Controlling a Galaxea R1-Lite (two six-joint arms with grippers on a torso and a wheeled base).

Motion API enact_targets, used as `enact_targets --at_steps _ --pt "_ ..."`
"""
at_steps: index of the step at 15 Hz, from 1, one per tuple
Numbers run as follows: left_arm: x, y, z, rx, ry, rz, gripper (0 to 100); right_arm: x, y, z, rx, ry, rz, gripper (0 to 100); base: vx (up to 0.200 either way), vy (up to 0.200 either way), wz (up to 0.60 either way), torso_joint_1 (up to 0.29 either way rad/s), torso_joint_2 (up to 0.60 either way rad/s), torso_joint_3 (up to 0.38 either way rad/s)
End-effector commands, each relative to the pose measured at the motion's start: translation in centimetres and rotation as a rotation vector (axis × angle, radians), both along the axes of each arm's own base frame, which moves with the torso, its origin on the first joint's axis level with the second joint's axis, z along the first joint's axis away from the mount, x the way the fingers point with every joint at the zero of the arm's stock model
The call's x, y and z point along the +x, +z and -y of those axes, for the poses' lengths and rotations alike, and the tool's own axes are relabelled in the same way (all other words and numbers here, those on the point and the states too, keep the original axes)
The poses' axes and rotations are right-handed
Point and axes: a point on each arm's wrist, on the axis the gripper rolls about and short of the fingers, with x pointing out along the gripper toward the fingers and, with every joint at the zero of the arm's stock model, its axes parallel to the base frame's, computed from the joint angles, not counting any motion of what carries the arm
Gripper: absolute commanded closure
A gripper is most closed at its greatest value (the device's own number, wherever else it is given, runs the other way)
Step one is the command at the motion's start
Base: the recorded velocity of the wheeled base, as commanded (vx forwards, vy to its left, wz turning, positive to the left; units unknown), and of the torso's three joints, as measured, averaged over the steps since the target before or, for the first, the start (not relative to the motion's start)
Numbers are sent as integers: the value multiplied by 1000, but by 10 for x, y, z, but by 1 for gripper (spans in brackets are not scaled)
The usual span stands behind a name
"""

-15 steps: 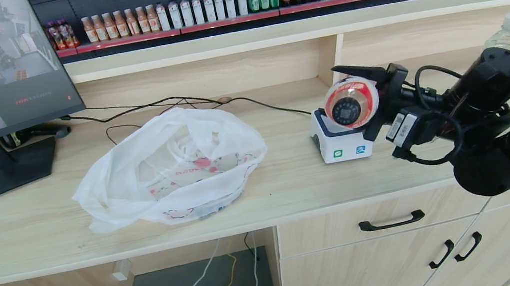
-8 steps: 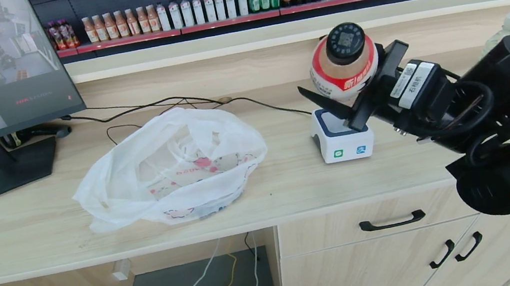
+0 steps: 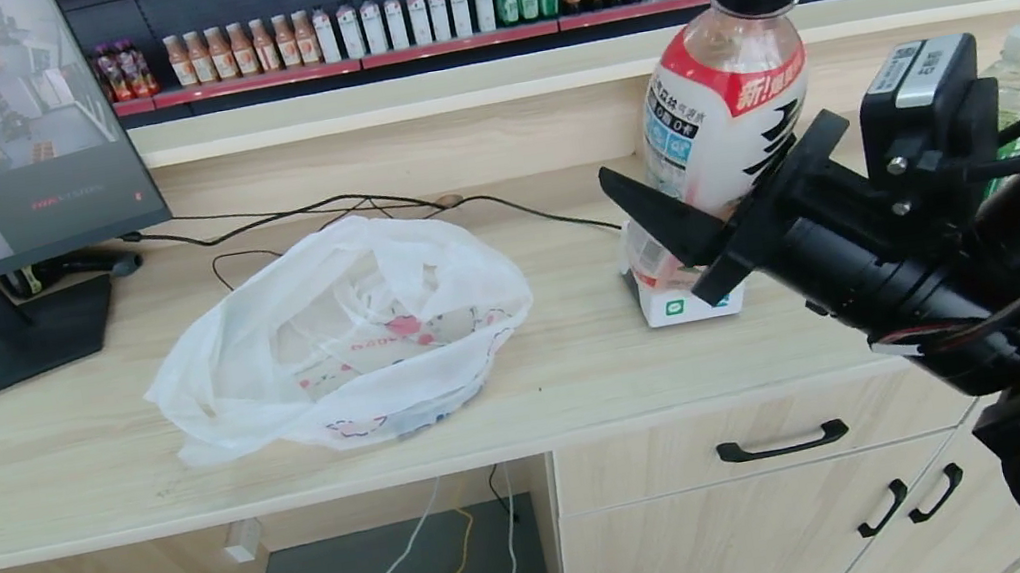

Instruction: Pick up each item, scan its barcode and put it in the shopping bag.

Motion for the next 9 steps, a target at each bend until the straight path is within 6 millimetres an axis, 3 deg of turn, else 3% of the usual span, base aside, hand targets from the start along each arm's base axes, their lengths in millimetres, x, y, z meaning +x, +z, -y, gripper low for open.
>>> enact_targets --at_steps 1,5,7,9 --pt "0 0 0 0 0 0 0 -14 5 -4 54 29 -31 100 0 0 0 0 0 0" --pt "0 0 0 0 0 0 0 -20 -22 1 121 92 -272 100 0 0 0 0 0 0" --pt "0 0 0 0 0 0 0 -36 -47 14 116 106 -434 100 0 0 0 0 0 0" --pt "0 0 0 2 -2 0 0 -45 -45 10 132 106 -437 100 0 0 0 0 0 0"
